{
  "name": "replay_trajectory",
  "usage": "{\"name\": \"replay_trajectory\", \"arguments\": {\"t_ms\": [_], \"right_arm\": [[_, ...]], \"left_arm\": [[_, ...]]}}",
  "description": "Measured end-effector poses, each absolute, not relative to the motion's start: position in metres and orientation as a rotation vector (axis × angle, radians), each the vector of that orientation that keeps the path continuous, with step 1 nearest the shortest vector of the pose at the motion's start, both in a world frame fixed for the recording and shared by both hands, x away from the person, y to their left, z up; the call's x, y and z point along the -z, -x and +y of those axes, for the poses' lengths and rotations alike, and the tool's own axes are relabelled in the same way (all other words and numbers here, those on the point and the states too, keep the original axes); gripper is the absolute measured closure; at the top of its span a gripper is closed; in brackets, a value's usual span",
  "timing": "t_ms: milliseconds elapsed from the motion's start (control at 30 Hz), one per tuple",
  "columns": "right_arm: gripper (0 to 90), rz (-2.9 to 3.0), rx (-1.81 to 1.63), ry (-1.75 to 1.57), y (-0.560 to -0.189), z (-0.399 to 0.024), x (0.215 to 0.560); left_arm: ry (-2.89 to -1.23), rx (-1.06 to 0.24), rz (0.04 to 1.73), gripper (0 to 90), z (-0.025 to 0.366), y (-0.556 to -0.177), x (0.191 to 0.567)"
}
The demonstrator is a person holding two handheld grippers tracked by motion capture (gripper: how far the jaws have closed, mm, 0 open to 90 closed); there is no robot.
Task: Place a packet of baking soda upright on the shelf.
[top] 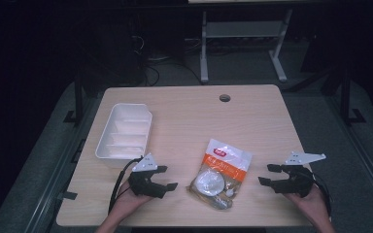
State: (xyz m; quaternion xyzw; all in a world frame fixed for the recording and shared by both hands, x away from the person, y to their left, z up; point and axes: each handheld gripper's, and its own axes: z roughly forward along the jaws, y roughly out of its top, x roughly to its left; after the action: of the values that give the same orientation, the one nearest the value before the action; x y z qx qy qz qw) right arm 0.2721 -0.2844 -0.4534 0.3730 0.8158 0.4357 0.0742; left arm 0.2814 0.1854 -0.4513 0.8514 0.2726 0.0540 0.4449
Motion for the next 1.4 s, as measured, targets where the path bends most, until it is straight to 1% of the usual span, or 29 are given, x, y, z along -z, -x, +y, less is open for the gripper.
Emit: {"name": "replay_trajectory", "arguments": {"t_ms": [267, 433, 467, 533, 567, 667, 700, 800, 867, 900, 1033, 1067, 1100, 1267, 1400], "right_arm": [[29.0, 2.433, -1.321, -1.128, -0.272, -0.283, 0.452], [27.3, 2.413, -1.351, -1.15, -0.273, -0.281, 0.45], [26.3, 2.403, -1.365, -1.162, -0.274, -0.28, 0.448], [26.2, 2.395, -1.374, -1.163, -0.275, -0.28, 0.448], [25.6, 2.382, -1.402, -1.182, -0.278, -0.28, 0.446], [25.2, 2.371, -1.42, -1.204, -0.283, -0.278, 0.442], [25.2, 2.371, -1.414, -1.205, -0.285, -0.277, 0.44], [25.1, 2.378, -1.415, -1.209, -0.291, -0.274, 0.438], [25.0, 2.385, -1.408, -1.215, -0.294, -0.271, 0.437], [24.9, 2.391, -1.404, -1.219, -0.297, -0.27, 0.437], [24.9, 2.408, -1.389, -1.235, -0.308, -0.263, 0.435], [24.9, 2.408, -1.389, -1.235, -0.308, -0.263, 0.435], [24.9, 2.415, -1.387, -1.245, -0.314, -0.26, 0.434], [24.9, 2.44, -1.383, -1.268, -0.326, -0.252, 0.436], [25.2, 2.492, -1.366, -1.284, -0.331, -0.242, 0.442]], "left_arm": [[-2.109, -0.122, 0.66, 23.9, 0.18, -0.281, 0.449], [-2.076, -0.099, 0.644, 25.3, 0.173, -0.281, 0.442], [-2.073, -0.09, 0.634, 28.0, 0.169, -0.282, 0.44], [-2.069, -0.081, 0.638, 29.0, 0.166, -0.283, 0.438], [-2.075, -0.065, 0.636, 35.6, 0.164, -0.284, 0.437], [-2.098, -0.029, 0.649, 44.4, 0.157, -0.288, 0.435], [-2.102, -0.004, 0.655, 45.3, 0.153, -0.29, 0.435], [-2.129, 0.015, 0.654, 49.9, 0.14, -0.294, 0.435], [-2.141, 0.011, 0.649, 52.4, 0.136, -0.295, 0.435], [-2.153, 0.006, 0.643, 55.6, 0.128, -0.296, 0.435], [-2.182, -0.003, 0.605, 68.5, 0.119, -0.295, 0.436], [-2.193, 0.003, 0.595, 68.5, 0.116, -0.295, 0.438], [-2.211, 0.005, 0.581, 72.3, 0.114, -0.295, 0.439], [-2.258, 0.016, 0.56, 73.6, 0.107, -0.295, 0.447], [-2.255, 0.013, 0.565, 73.3, 0.105, -0.295, 0.45]]}}
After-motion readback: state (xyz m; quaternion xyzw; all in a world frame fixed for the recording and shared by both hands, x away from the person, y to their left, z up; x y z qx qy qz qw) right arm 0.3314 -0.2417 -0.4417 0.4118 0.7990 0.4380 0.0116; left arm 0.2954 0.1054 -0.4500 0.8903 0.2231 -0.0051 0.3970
